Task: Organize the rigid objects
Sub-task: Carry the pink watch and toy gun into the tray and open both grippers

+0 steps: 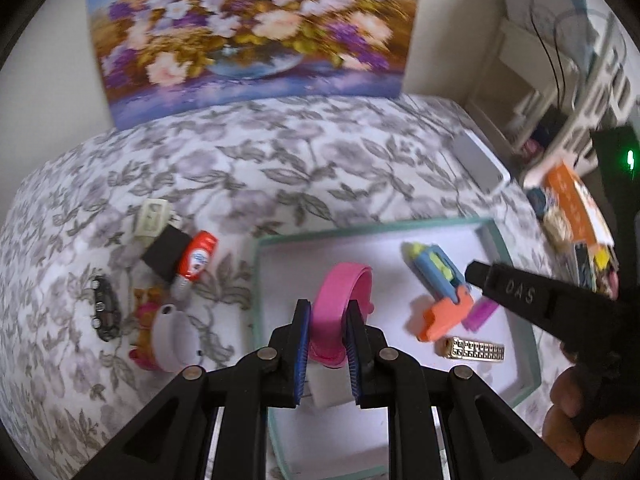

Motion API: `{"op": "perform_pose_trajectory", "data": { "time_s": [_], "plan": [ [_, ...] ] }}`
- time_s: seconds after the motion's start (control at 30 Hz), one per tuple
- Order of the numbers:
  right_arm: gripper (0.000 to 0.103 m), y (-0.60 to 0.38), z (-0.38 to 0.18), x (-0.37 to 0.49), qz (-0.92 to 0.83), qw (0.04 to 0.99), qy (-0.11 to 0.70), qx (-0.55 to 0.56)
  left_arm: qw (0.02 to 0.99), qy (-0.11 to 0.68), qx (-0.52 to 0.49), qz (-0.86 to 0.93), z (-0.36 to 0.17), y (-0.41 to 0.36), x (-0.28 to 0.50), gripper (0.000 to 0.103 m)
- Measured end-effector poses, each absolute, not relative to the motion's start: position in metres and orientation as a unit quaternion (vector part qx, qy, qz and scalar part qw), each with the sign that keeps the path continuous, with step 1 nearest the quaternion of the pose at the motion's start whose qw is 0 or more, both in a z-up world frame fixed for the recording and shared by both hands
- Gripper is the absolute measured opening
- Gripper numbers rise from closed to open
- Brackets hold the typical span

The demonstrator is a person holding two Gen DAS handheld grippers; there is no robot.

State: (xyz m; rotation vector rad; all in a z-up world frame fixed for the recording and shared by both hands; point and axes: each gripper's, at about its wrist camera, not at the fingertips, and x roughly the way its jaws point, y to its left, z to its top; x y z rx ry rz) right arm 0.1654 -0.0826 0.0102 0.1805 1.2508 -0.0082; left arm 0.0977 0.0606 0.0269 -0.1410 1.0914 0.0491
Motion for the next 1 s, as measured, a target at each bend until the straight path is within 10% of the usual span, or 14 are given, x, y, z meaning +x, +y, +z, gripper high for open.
{"op": "perform_pose_trajectory", "data": {
  "time_s": [1.0],
  "plan": [
    [0.025, -0.094, -0.015, 0.169, -0.014, 0.777, 0.624, 0.078, 0.831, 0.556, -0.027, 0.011, -0.027, 0.02, 0.122, 0.026]
  ]
}}
